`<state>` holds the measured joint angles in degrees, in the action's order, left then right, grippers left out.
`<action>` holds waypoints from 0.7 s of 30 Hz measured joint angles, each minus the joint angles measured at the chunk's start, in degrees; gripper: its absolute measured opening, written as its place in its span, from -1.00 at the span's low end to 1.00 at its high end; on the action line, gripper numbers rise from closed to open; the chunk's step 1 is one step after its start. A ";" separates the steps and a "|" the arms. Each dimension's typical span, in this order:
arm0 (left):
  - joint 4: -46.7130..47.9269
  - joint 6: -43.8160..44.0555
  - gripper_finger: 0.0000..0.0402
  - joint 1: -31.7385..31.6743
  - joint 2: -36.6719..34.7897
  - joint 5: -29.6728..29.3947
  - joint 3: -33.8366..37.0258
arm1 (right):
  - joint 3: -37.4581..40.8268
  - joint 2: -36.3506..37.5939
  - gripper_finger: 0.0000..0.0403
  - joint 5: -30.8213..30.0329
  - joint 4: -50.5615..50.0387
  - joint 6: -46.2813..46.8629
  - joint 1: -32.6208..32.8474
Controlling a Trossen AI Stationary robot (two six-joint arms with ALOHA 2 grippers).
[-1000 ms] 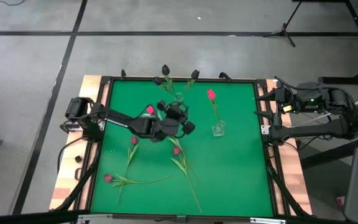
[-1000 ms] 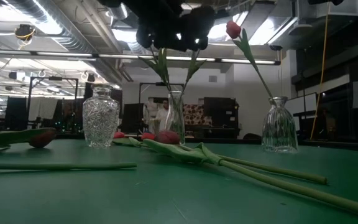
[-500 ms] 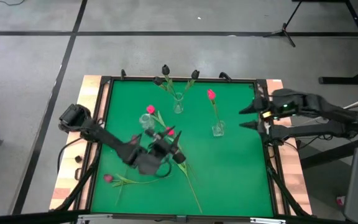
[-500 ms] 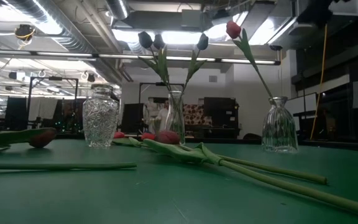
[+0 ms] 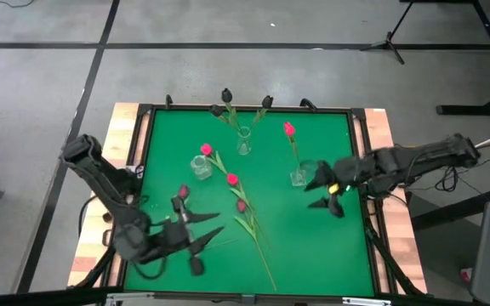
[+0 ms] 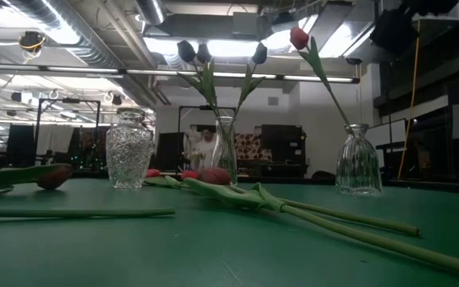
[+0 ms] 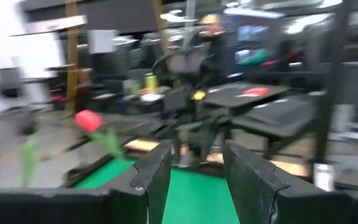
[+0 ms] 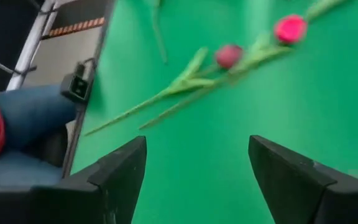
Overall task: Sort flowers into vase by color
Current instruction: Put the bottom pink tulip into the bottom right transparent vase
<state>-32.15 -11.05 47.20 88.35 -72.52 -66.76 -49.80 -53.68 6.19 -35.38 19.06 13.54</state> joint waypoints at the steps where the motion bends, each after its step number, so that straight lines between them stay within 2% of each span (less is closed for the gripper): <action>1: 0.43 -0.12 -0.28 0.79 -0.91 1.29 0.00 | 0.00 -1.41 0.40 -1.70 2.27 0.79 2.38; 4: 1.86 -1.46 -0.28 2.25 -3.50 3.37 0.00 | -0.04 -6.43 0.40 -9.23 9.35 3.95 7.98; 6: 2.84 -2.83 -0.28 3.20 -5.29 3.32 0.00 | -0.11 -10.30 0.40 -16.83 13.41 6.86 10.60; 9: 4.43 -3.06 -0.28 4.67 -8.27 3.45 0.00 | -0.07 -16.62 0.40 -26.69 19.07 10.98 11.30; 12: 4.57 -2.99 -0.28 6.17 -10.57 3.35 0.00 | -0.04 -23.18 0.40 -32.48 23.83 14.41 10.87; 18: 4.69 -1.64 -0.28 10.52 -11.68 1.49 0.00 | -0.44 -36.92 0.40 -35.74 36.82 18.24 9.07; 21: 4.78 -1.58 -0.28 12.12 -11.66 -0.25 0.00 | -2.43 -42.94 0.40 -36.47 37.58 18.05 8.79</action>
<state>-27.37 -12.63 59.33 76.69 -72.77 -66.76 -52.23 -96.62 -30.28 2.20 37.10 22.33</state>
